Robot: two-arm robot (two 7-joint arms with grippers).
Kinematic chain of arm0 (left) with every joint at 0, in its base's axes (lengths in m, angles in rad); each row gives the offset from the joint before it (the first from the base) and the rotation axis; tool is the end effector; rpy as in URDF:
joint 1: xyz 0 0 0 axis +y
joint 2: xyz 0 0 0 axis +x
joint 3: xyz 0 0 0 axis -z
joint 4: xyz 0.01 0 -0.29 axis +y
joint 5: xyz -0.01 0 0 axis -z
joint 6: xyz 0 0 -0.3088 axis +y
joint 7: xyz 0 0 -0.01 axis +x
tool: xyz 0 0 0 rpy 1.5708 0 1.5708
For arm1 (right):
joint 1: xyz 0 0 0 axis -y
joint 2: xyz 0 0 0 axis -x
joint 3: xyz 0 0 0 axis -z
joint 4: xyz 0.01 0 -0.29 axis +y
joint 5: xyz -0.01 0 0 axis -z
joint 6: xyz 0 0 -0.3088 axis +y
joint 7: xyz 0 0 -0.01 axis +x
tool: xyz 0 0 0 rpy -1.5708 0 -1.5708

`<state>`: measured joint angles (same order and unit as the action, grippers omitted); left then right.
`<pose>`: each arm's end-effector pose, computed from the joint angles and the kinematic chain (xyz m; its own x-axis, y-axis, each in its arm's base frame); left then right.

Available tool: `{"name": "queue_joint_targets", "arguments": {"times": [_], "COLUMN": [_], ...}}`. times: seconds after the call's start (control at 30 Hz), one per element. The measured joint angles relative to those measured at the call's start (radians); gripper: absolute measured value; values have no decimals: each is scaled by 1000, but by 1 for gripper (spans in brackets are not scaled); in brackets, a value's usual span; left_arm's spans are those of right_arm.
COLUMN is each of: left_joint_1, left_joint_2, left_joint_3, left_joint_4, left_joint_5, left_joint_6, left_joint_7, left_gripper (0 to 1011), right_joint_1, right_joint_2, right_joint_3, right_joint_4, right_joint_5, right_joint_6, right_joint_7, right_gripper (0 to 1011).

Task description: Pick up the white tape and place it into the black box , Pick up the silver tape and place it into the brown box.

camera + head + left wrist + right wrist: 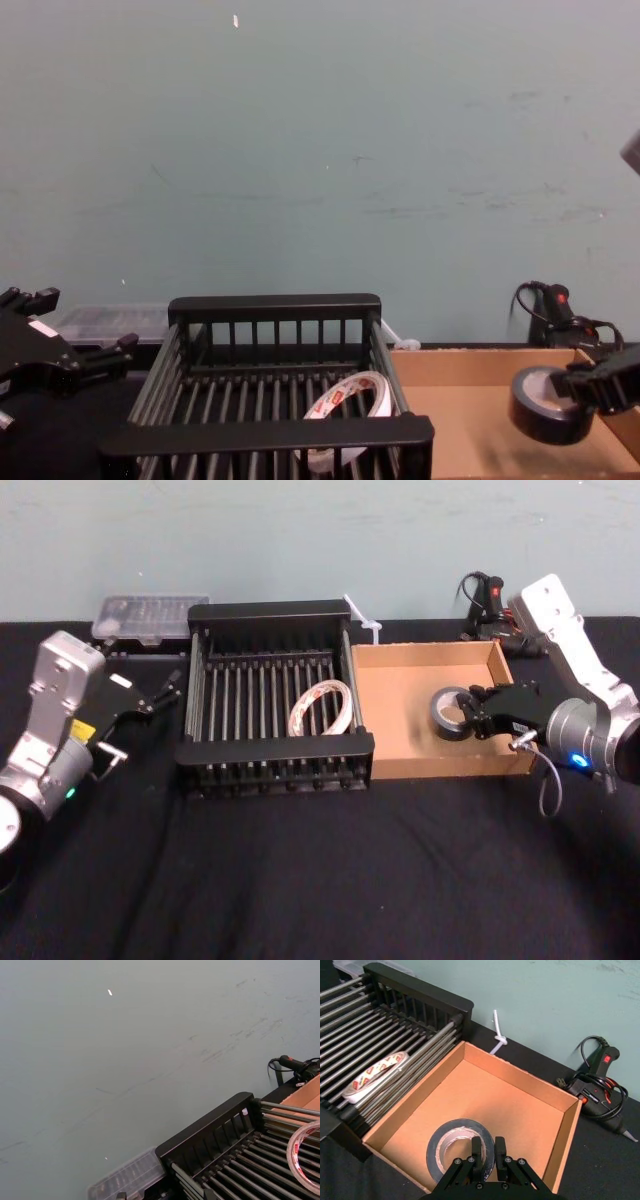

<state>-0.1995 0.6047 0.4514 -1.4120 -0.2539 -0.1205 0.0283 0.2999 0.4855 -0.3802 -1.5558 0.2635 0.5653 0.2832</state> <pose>0.3581 0.0827 -0.3023 0.2923 0.8803 0.3737 -0.9553 0.2873 0.0703 0.3875 -0.0362 -0.2270 0.5210 -0.8396 0.1537 0.7772 0.3922 -0.4922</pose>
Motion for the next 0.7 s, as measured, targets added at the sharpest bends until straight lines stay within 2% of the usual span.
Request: {"name": "queue_joint_targets", "arguments": {"times": [0.23,0.7], "left_joint_1": [0,0], "left_joint_2": [0,0], "left_joint_3": [0,0], "left_joint_4": [0,0], "left_joint_5": [0,0], "left_joint_6": [0,0], "left_joint_7": [0,0], "left_gripper": [1001,1001], "right_joint_1": [7,7], "right_joint_2": [-20,-16], "right_joint_3": [12,10], "right_joint_4": [23,20], "right_joint_5": [-13,-13], "right_joint_6": [-3,-3], "right_joint_7": [-3,-2], "right_gripper": [160,160]}}
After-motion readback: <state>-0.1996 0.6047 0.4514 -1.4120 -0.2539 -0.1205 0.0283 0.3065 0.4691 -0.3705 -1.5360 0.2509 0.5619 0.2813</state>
